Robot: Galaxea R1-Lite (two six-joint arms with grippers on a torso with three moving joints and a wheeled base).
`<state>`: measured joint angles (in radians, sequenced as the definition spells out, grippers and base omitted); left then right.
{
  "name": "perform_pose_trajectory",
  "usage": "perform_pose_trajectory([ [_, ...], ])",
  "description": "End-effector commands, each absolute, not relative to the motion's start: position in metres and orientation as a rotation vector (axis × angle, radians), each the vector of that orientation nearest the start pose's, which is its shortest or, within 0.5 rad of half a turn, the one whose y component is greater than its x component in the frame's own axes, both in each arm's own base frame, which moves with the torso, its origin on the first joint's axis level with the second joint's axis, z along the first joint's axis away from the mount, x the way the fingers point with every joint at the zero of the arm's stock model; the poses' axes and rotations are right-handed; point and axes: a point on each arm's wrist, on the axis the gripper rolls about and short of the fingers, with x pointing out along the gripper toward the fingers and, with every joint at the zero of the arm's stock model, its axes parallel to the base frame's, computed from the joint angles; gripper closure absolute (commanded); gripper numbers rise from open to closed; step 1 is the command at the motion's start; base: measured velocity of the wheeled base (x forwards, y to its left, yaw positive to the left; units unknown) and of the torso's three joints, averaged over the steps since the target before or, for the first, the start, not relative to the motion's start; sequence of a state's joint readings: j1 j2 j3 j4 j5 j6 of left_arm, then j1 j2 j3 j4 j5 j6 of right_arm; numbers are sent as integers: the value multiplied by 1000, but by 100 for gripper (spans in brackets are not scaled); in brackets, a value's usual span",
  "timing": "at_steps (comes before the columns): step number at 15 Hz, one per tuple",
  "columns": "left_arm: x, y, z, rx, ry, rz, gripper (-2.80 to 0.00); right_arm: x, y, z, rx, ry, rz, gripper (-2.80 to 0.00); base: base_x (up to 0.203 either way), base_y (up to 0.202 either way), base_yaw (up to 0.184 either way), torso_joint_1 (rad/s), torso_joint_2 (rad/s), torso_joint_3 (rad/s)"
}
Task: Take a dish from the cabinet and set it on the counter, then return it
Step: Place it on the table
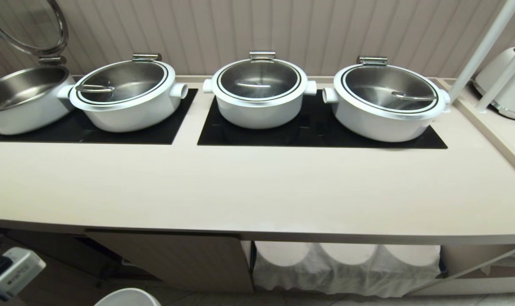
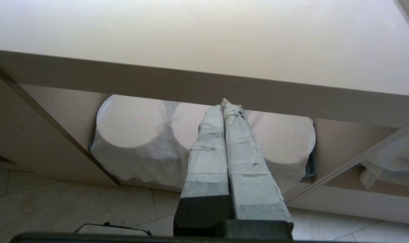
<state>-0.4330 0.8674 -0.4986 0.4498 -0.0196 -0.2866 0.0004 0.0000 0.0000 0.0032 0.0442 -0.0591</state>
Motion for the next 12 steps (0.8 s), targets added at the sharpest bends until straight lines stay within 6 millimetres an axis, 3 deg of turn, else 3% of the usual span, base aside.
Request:
perform_pose_trajectory([
  [1, 69, -32, 171, -98, 857, -305, 0, -23, 1, 75, -60, 2, 47, 0, 0, 0, 0, 0, 0, 0],
  [5, 91, -42, 185, -85, 859, -280, 0, -23, 1, 75, -60, 2, 45, 0, 0, 0, 0, 0, 0, 0],
  [12, 171, -88, 214, -28, 875, -254, 0, -23, 1, 75, -60, 1, 47, 0, 0, 0, 0, 0, 0, 0],
])
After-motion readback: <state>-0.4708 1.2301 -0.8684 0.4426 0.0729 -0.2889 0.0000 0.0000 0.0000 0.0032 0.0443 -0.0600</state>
